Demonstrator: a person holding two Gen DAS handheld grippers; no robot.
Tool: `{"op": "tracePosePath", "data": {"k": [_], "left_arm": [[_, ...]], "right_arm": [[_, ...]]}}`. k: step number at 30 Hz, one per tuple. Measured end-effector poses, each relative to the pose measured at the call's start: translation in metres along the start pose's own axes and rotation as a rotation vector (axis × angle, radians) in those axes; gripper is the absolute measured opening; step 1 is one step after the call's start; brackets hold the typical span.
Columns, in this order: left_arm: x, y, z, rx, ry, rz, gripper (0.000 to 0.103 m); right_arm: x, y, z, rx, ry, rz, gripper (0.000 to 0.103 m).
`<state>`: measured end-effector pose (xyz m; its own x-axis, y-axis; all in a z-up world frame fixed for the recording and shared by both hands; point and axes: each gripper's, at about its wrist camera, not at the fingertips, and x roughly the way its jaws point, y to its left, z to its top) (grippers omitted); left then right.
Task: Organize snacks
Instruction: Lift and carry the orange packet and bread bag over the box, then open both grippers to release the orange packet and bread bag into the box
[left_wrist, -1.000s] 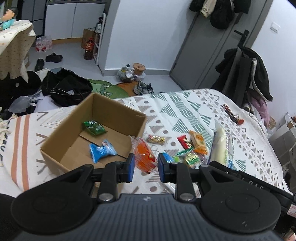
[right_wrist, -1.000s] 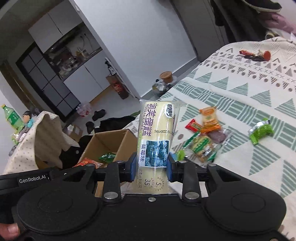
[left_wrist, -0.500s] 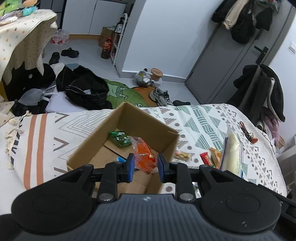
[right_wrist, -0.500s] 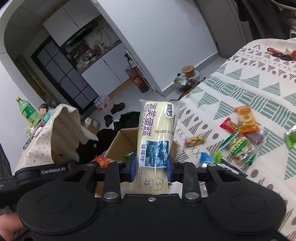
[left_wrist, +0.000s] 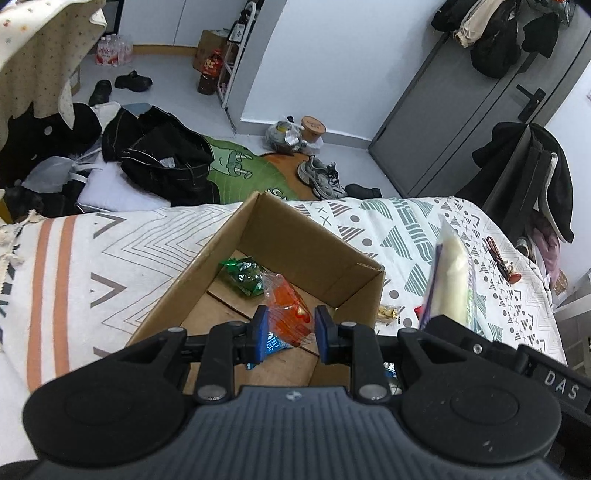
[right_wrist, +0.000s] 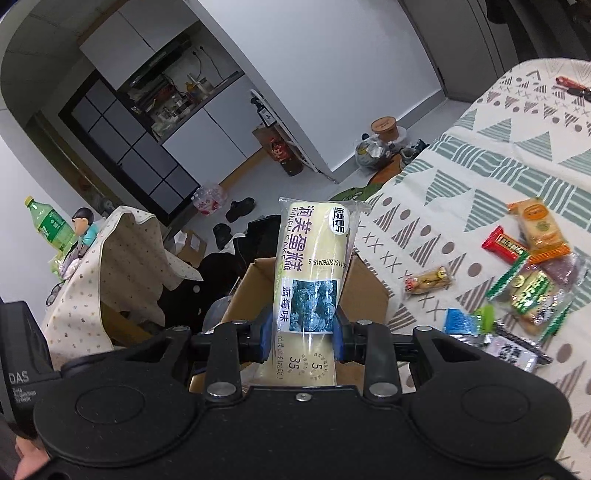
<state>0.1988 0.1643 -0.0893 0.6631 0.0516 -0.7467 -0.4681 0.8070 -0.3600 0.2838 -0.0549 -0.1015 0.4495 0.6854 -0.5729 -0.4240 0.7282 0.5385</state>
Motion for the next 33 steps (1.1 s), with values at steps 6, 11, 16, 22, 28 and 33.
{"op": "tracePosePath", "data": {"k": [6,11,16,22,28,33], "left_arm": [[0.005,0.005,0.005,0.01,-0.008,0.01,0.029],[0.004,0.009,0.013,-0.002,0.016,-0.032,0.029],[-0.001,0.014,0.017,-0.01,0.009,-0.018,0.045],[-0.008,0.016,0.017,-0.017,0.002,0.004,0.061],[-0.019,0.005,0.014,-0.013,-0.017,-0.003,0.08],[-0.027,-0.009,0.009,0.007,-0.015,-0.026,0.088]], "right_arm": [[0.019,0.003,0.0,0.014,0.017,-0.002,0.03],[0.03,0.008,-0.001,0.018,0.027,-0.002,0.03],[0.034,0.015,0.0,0.019,0.002,-0.002,0.038],[0.016,0.015,0.002,0.021,-0.035,-0.004,0.052],[-0.01,0.012,0.003,0.01,-0.051,-0.035,0.065],[-0.038,0.01,0.009,-0.029,-0.073,-0.057,0.078]]}}
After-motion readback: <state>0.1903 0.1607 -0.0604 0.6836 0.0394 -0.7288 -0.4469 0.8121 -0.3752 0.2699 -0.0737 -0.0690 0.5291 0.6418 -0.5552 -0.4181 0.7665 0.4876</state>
